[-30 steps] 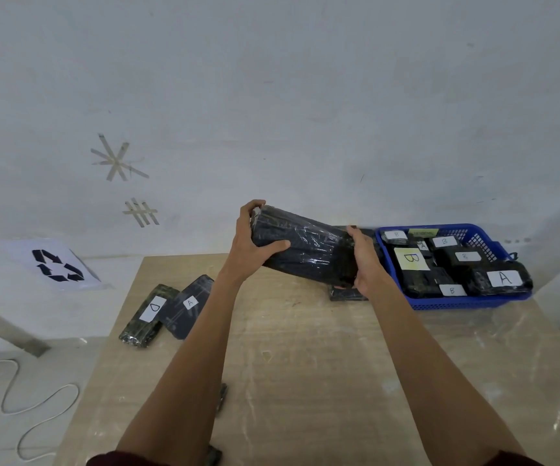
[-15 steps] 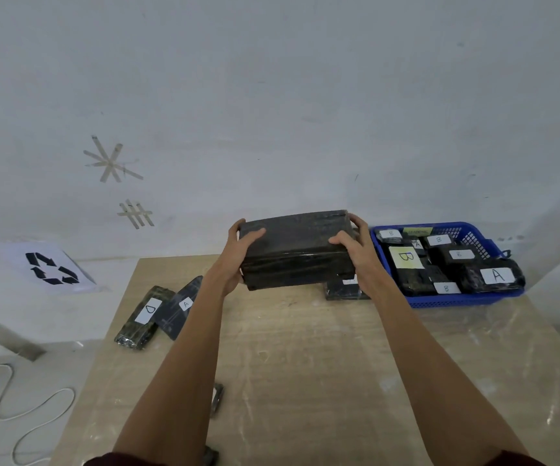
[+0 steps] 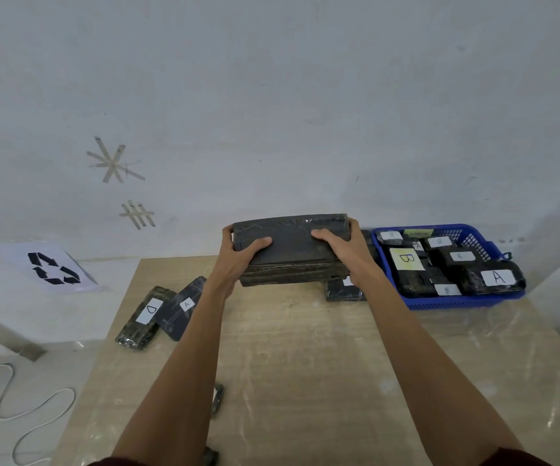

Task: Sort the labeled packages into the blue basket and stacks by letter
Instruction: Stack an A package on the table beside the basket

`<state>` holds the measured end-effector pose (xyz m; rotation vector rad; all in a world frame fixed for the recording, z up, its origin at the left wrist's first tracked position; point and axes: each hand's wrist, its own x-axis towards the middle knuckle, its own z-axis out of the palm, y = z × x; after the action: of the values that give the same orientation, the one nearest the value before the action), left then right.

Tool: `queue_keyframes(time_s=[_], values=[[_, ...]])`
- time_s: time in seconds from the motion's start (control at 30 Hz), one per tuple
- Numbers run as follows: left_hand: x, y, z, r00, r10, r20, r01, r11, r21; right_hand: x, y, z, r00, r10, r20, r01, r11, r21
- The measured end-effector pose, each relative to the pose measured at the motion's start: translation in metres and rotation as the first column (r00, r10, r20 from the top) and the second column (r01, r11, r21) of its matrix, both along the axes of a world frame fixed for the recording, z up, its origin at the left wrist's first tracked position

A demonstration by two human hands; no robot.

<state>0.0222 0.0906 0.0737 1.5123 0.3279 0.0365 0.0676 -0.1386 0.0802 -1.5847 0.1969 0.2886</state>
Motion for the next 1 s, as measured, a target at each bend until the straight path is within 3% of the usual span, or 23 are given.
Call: queue_keyframes(time_s=[0.2, 0.7, 1.0], values=[[-0.002, -0.001, -0.001, 1.000, -0.014, -0.001, 0.013, 0.998, -0.065, -0.003, 0.000, 0.000, 0.998, -0.003, 0.070, 0.005, 1.000, -0.025], [0.006, 0.000, -0.004, 1.000, -0.005, -0.009, 0.004, 0.992, -0.126, 0.005, -0.003, -0.004, 0.998, 0.002, 0.067, 0.000, 1.000, -0.028], [0.003, 0.002, -0.005, 0.999, 0.001, -0.038, -0.008, 0.983, -0.182, 0.013, -0.006, -0.005, 0.994, 0.083, 0.075, -0.070, 0.984, -0.167]])
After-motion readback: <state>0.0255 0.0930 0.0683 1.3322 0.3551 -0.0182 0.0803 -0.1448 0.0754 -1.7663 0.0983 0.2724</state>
